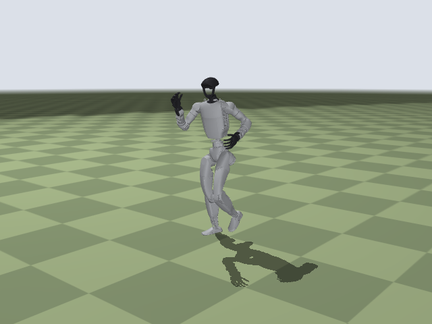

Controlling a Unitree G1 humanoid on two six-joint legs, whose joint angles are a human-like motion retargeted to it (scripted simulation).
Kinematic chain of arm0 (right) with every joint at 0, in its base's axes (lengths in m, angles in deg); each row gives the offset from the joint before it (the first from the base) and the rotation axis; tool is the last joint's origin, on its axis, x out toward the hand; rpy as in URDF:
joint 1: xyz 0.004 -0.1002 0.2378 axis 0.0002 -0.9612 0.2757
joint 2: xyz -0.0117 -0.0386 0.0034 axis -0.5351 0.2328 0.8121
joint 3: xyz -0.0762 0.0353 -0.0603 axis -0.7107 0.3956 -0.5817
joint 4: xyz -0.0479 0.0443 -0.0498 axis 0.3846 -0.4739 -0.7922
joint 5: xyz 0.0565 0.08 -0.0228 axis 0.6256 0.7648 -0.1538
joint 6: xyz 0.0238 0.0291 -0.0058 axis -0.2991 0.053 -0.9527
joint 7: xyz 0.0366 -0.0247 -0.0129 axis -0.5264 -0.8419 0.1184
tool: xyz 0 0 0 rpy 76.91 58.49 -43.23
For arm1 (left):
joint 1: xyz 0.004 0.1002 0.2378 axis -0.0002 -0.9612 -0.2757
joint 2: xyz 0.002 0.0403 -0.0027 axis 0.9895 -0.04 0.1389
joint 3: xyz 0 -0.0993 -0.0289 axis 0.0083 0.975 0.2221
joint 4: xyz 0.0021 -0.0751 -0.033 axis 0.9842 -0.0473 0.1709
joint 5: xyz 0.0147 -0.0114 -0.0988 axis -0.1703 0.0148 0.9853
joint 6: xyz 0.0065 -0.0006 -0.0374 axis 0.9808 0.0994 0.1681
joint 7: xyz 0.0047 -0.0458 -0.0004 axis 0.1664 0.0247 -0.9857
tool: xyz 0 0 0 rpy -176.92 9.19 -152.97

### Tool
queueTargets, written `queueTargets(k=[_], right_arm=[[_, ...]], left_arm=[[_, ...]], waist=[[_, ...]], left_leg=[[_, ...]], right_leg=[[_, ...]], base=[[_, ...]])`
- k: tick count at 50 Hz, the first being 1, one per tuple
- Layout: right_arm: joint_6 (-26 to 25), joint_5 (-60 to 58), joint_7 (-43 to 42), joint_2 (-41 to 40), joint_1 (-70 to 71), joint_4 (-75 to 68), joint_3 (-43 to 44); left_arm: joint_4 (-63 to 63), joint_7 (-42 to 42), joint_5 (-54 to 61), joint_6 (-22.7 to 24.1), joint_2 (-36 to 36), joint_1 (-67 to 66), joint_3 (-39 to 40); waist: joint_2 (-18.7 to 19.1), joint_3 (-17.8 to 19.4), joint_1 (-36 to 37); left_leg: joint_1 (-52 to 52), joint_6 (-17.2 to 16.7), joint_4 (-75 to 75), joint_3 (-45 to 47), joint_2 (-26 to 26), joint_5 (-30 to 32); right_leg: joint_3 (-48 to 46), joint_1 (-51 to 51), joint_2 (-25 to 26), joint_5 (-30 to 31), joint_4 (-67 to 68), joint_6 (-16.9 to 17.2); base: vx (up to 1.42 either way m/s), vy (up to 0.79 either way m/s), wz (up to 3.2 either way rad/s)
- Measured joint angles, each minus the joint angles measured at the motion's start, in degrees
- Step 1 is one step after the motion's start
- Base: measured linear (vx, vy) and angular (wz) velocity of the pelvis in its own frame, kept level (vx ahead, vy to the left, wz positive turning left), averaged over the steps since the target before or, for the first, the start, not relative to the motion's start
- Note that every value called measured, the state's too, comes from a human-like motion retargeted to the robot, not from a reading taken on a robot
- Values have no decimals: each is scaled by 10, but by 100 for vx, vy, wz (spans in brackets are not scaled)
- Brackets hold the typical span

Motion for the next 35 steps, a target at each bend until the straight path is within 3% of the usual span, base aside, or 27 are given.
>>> queueTargets(k=[3,7,10,13,18,20,23,25,27,30,35], right_arm=[[-7,-3,-9,69,127,5,-35],[-12,11,-51,105,220,-7,-96],[-8,30,-51,100,242,-13,-119],[0,37,-20,76,209,-22,-115],[2,-2,14,11,11,-65,-97],[2,-39,22,-10,-99,-91,-89],[18,-89,55,-32,-298,-120,-61],[27,-64,84,-32,-427,-126,-33],[29,34,91,-12,-545,-112,8],[26,87,114,10,-693,-104,47],[21,160,155,22,-812,-70,89]], left_arm=[[0,-52,4,-9,42,-99,4],[-6,-43,-14,0,128,-125,-28],[-12,-28,-33,6,150,-88,-48],[-28,-14,-67,11,109,-13,-56],[-56,40,-115,20,-28,181,-43],[-52,72,-124,28,-78,278,-32],[-28,117,-149,67,-126,433,-26],[-1,152,-174,82,-111,541,-18],[20,184,-212,52,-52,653,-20],[48,197,-220,49,34,791,-59],[56,213,-209,50,107,922,-144]], waist=[[-19,14,35],[-47,-7,48],[-57,-21,47],[-53,-29,33],[-25,-32,1],[-6,-25,-25],[41,-15,-112],[69,1,-185],[87,30,-243],[118,55,-297],[154,31,-320]], left_leg=[[-95,-22,155,7,-6,-45],[-195,-18,270,25,6,-22],[-218,-15,270,22,-17,-11],[-182,-17,186,2,-48,11],[17,6,-173,-18,-43,71],[150,24,-373,10,-27,20],[307,20,-607,13,-8,-75],[361,19,-707,-16,11,-69],[393,-2,-756,-35,35,-47],[409,-39,-781,-47,75,-26],[368,-22,-775,-60,92,5]], right_leg=[[5,6,-24,16,-1,17],[-11,3,-38,23,-22,19],[-14,0,-40,19,-35,25],[-11,-7,-31,10,-31,27],[17,-32,18,-5,23,13],[23,-40,45,-3,64,17],[-7,-105,81,48,236,47],[-29,-190,87,106,416,84],[-26,-274,93,101,591,103],[-42,-369,91,19,789,89],[-67,-461,56,9,930,54]], base=[[3,-7,-16],[6,-6,31],[4,-1,9],[1,2,-6],[6,8,-48],[9,14,-32],[4,19,61],[1,16,120],[3,11,115],[3,8,65],[3,2,21]])
